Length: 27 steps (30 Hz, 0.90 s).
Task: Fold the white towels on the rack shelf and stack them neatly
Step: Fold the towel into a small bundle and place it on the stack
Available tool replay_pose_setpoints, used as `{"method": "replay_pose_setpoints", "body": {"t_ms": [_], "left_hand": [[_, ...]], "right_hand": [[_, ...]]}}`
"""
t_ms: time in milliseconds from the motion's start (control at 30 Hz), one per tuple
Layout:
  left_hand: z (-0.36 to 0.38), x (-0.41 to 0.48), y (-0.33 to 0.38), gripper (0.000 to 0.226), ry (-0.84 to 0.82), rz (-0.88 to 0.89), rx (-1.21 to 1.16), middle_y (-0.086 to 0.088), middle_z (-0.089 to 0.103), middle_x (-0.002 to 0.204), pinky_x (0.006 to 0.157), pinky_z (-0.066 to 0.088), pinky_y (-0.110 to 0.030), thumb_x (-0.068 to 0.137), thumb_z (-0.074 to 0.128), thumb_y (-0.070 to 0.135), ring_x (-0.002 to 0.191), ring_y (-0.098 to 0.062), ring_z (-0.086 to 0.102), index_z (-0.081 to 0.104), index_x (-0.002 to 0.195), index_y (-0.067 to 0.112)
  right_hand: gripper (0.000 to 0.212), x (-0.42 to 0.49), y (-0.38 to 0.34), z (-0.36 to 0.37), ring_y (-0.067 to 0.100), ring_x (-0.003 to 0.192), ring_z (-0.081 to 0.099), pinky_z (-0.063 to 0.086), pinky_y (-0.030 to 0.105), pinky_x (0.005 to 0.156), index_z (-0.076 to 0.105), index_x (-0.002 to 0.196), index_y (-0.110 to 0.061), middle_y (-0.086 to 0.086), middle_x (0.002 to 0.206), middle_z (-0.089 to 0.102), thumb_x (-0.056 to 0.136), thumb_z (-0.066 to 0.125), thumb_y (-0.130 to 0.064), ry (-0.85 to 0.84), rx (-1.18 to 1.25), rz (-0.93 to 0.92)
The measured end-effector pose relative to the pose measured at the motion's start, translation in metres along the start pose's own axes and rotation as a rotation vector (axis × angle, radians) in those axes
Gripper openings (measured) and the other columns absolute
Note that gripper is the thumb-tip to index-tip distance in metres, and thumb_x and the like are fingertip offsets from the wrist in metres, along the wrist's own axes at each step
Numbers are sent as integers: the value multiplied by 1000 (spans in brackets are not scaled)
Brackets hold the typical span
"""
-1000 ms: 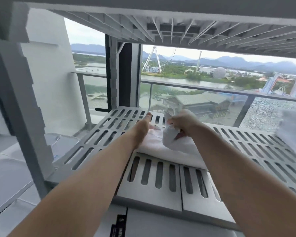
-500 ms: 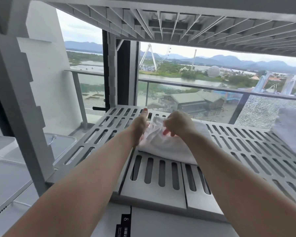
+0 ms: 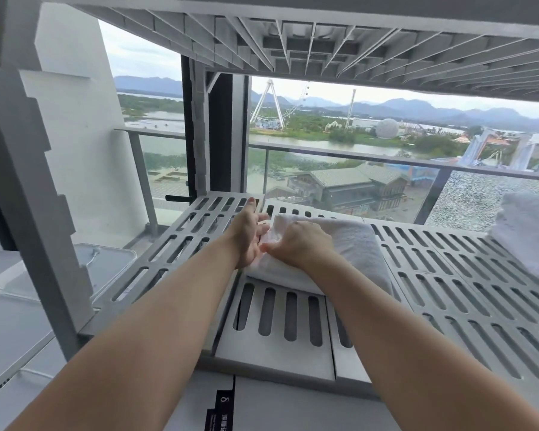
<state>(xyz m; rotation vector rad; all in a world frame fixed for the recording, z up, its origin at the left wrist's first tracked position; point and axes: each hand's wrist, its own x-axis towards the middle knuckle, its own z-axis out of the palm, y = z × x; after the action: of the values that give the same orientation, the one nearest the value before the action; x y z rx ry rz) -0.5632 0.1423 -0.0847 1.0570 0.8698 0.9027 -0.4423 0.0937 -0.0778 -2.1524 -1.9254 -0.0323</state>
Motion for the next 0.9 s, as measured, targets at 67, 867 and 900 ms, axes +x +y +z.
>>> {"method": "replay_pose_setpoints", "body": {"t_ms": [67, 867, 900], "left_hand": [[-5, 1, 1, 78, 6, -14, 14, -21, 28, 162, 124, 16, -46, 103, 14, 64, 153, -31, 17, 31, 156, 9], [-2, -2, 7, 55, 11, 111, 412, -16, 36, 158, 123, 21, -42, 108, 31, 42, 146, -31, 34, 38, 151, 8], [-2, 0, 9, 43, 54, 208, 607, -17, 44, 153, 120, 27, -43, 108, 33, 31, 141, -32, 41, 52, 139, 8]], "right_hand": [[65, 5, -8, 3, 32, 123, 53, 47, 49, 97, 53, 129, -22, 10, 135, 57, 80, 57, -64, -49, -54, 63], [28, -3, 5, -3, 29, 84, 63, 51, 37, 76, 73, 72, -4, 10, 82, 73, 87, 53, -17, -33, 315, -59], [26, -5, 8, -5, 25, 92, 66, 52, 37, 84, 78, 82, -6, 8, 91, 76, 88, 55, -17, -62, 291, -89]]}}
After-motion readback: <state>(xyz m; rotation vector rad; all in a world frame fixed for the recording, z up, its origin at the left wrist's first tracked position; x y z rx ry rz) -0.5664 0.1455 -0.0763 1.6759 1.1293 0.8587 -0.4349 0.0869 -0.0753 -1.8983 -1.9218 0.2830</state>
